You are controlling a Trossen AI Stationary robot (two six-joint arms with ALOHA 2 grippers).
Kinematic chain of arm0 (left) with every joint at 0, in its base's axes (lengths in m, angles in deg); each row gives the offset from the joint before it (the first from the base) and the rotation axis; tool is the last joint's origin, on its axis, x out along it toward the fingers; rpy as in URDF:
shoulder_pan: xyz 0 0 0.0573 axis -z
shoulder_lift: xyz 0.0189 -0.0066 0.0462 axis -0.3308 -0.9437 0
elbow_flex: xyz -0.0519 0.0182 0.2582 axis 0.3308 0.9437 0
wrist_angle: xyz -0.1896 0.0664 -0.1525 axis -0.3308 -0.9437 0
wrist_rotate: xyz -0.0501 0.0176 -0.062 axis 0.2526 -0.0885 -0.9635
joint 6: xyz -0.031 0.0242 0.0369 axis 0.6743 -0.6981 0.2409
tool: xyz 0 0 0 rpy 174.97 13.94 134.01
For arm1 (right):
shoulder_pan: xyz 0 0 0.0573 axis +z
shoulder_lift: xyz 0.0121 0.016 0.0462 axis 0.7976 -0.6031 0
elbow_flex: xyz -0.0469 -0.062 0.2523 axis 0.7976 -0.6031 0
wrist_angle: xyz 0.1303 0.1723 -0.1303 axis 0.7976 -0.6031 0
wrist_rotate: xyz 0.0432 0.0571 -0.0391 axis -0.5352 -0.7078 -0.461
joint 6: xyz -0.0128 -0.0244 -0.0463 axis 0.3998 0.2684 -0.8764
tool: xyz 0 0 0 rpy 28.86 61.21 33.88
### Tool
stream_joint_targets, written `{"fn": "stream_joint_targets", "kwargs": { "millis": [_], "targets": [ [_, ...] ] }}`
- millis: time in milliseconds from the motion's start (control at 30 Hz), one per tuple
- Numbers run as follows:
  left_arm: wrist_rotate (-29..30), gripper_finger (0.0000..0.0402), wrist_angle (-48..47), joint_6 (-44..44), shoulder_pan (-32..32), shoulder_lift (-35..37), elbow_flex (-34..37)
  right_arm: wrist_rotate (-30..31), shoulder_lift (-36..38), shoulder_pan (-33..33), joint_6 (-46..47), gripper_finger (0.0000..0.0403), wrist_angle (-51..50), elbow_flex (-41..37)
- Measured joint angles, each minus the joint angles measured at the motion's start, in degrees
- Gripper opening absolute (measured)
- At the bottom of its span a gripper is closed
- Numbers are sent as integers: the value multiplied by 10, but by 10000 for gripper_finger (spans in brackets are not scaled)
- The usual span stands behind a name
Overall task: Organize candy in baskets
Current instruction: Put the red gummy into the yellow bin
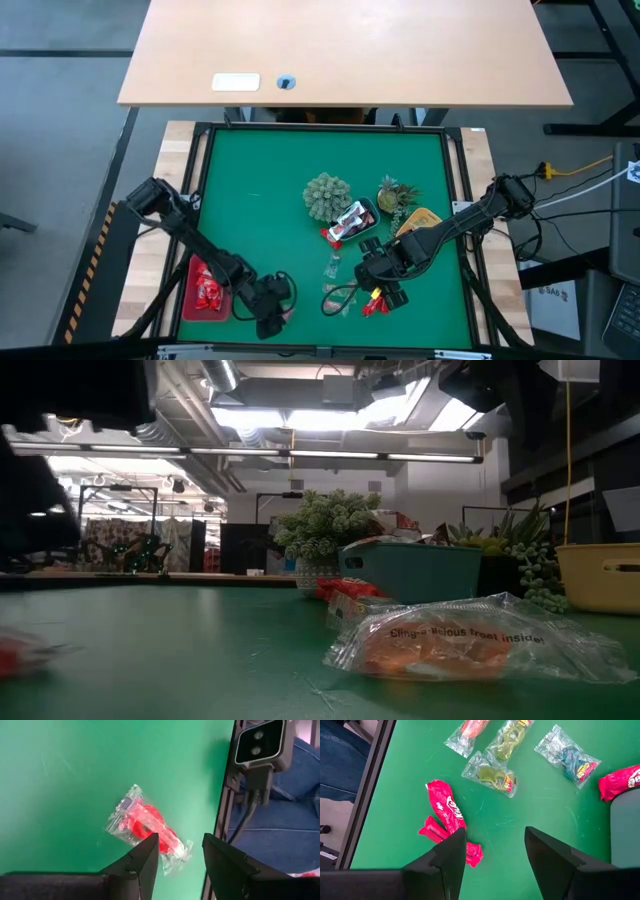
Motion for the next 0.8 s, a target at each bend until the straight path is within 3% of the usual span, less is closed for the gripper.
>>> {"fn": "stream_joint_targets", "kwargs": {
  "millis": [200,467,800],
  "targets": [
    [-4,148,-1,35,10,0,0,0,0,0,0,199,0,0],
    [-57,148,-2,86,10,0,0,0,0,0,0,199,0,0],
    [-174,148,-2,190,-10,0,0,0,0,0,0,199,0,0]
  ]
}}
